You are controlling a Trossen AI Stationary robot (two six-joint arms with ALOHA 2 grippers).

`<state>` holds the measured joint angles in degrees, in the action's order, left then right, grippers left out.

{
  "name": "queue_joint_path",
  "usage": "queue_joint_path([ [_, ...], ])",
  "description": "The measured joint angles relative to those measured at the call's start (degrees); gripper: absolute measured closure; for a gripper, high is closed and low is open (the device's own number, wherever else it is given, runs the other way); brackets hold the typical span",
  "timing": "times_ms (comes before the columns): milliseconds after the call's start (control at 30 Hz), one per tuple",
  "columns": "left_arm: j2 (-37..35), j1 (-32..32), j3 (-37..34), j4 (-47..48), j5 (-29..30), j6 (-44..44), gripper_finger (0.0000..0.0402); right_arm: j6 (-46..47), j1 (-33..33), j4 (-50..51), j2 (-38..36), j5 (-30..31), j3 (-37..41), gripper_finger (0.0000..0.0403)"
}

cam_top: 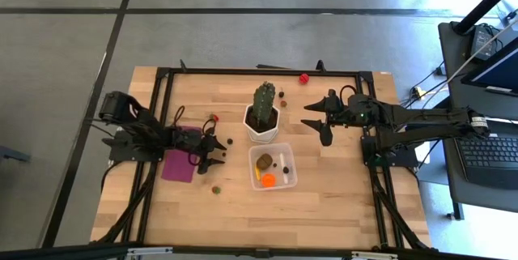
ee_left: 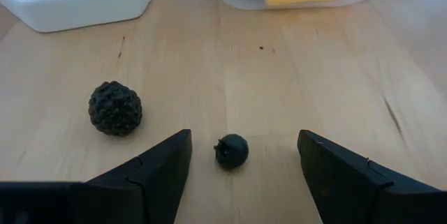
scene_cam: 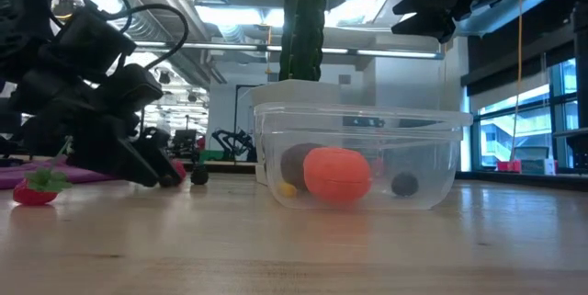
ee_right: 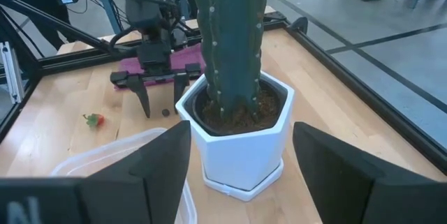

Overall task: Pick and placing Produce into tupperware
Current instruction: Put the blueberry into the transparent bin

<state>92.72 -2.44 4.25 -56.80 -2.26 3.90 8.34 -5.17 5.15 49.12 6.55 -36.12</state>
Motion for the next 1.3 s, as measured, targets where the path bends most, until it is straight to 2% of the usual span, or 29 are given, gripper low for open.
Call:
queue_joint_path([
  [300, 1.7, 0.0, 0.0, -2.2, 0.3, 0.0, 0.0170, -0.2, 0.0, 0.1, 0.0, 0.0, 0.0, 0.0150],
  [1300, 1.8, 0.0, 0.0, -1.7, 1.7, 0.0, 0.0348, -2.8, 0.0, 0.0, 0.0, 0.0, 0.0, 0.0150],
])
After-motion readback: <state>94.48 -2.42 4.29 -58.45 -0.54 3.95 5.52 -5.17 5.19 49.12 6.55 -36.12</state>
